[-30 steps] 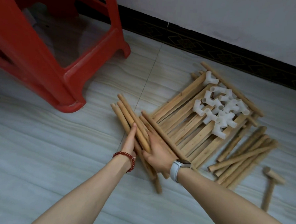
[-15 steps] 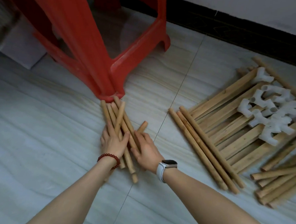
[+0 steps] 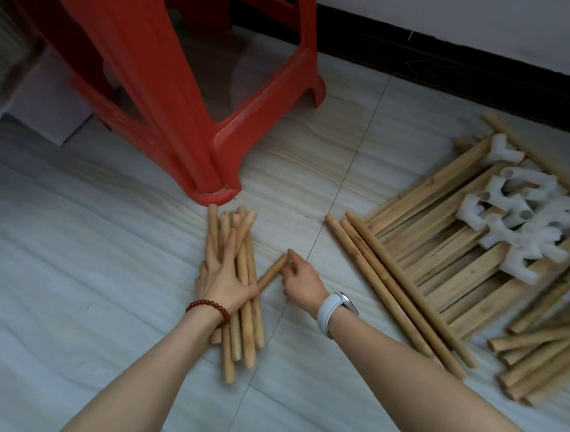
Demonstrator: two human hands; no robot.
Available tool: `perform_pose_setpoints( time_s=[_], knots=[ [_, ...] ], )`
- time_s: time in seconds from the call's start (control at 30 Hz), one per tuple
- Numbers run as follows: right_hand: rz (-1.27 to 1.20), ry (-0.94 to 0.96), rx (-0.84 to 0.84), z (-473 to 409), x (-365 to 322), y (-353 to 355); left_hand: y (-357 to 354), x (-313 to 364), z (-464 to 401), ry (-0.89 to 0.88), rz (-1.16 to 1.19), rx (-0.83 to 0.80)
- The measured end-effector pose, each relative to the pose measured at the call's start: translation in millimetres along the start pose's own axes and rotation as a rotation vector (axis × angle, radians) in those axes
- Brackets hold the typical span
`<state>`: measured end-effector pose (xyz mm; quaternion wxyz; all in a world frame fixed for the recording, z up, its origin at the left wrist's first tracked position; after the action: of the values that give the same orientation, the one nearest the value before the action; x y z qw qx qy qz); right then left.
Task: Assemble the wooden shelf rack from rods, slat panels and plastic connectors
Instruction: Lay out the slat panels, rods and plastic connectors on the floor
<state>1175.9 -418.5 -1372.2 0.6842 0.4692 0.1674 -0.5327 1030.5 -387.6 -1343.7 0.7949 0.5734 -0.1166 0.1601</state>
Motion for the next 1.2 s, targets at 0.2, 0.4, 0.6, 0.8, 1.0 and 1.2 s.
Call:
perform_pose_setpoints(
  time_s=[0.2, 0.4, 0.6, 0.8, 1.0, 1.2],
  knots=[
    [0.077, -0.141, 0.108, -10, -5, -10, -1, -6, 2, 0.043, -0.061, -0.054],
    [0.171, -0.255, 0.150, -11, 2, 3, -4, -1, 3, -0.009, -0.135, -0.048],
    [0.183, -0.188, 0.300, -26, -4, 47, -4, 3, 12, -0.175, -0.203, -0.058],
    [-0.114, -0.072, 0.120, -42, -27, 15, -13, 6, 4, -0.146, -0.156, -0.038],
    [-0.197, -0.151, -0.069, -8, 1, -2, -16, -3, -11, 0.228, -0.002, -0.041],
    [-0.103, -0.117, -0.040, 18, 4, 21, -11, 31, 6, 0.026, -0.207, -0.026]
  ],
)
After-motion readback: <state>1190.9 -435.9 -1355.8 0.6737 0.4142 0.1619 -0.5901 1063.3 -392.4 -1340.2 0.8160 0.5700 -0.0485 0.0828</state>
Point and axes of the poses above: each hand's wrist, its own z-axis away from the middle knuckle, its own y-axis out of the back of the hand, x = y × z, the point moved 6 cm from there along -z, towards the middle knuckle, and after that the axes turned 12 degrees about x, right-handed, at the moved point
